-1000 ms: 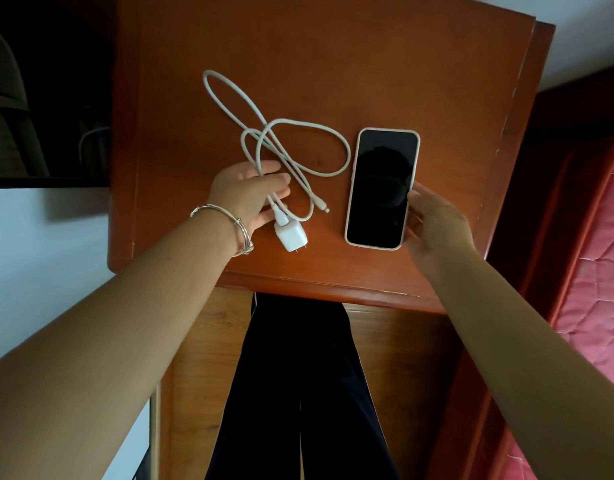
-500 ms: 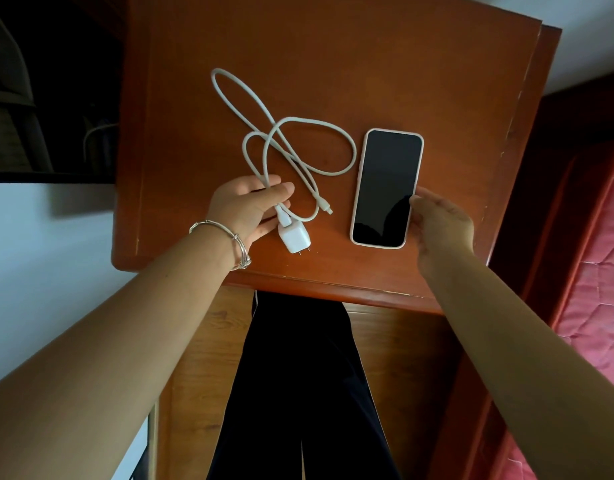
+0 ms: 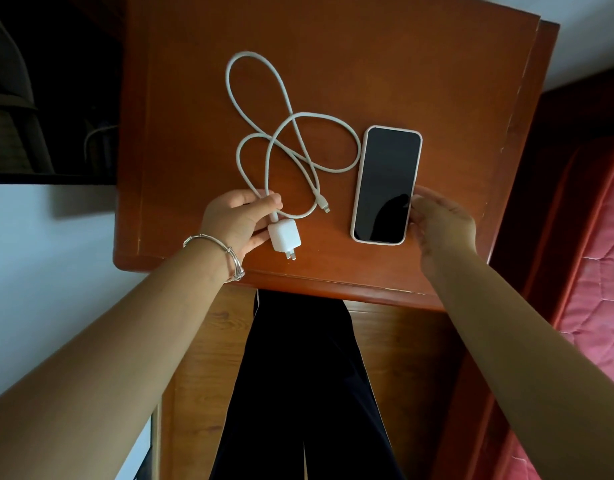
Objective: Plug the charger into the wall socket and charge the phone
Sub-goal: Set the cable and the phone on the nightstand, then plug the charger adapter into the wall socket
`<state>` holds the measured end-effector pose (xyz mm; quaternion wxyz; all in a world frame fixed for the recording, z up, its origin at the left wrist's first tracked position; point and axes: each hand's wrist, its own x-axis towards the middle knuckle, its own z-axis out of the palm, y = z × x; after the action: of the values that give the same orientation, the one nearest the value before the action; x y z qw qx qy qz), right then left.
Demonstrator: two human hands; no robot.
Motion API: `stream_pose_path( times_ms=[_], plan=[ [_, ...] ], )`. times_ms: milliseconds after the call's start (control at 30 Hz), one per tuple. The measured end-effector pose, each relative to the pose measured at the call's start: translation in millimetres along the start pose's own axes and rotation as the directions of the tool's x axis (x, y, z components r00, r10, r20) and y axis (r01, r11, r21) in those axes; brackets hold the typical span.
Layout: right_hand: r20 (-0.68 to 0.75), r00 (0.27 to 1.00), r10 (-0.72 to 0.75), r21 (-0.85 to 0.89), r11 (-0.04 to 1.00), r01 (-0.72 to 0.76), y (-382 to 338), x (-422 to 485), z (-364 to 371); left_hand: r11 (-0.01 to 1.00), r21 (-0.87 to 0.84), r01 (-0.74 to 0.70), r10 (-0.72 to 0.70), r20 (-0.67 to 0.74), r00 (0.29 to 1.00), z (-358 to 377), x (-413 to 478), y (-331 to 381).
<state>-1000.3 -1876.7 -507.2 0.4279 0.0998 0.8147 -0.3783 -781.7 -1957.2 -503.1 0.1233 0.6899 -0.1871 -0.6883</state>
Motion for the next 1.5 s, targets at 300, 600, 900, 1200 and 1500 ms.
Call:
stream_pose_path(
  times_ms=[300, 600, 900, 1200, 1500],
  plan=[
    [-0.012, 1.0, -0.019, -0.061, 0.998, 0.018, 3, 0, 0, 0.999, -0.044, 0.001, -0.002, -0.036, 0.999, -3, 3, -3],
    [0.129, 0.867, -0.482, -0.278, 0.821, 0.498, 8, -29, 9, 0.993, -0.106, 0.056, -0.057, -0.008, 0.998, 7, -3, -2],
    [0.599, 0.798, 0.07, -0.277, 0.953, 0.124, 1, -43, 22, 0.954, -0.291, 0.071, -0.01, 0.205, 0.979, 26, -18, 5],
    [0.561, 0.813, 0.154, -0.224, 0.974, -0.03, 2, -36, 23, 0.95, -0.308, 0.052, 0.014, 0.207, 0.978, 25, -16, 3],
    [0.484, 0.873, 0.059, 0.299, 0.926, -0.228, -6, -23, 16, 0.915, -0.394, 0.084, -0.021, 0.161, 0.987, 8, -9, 2]
  ],
)
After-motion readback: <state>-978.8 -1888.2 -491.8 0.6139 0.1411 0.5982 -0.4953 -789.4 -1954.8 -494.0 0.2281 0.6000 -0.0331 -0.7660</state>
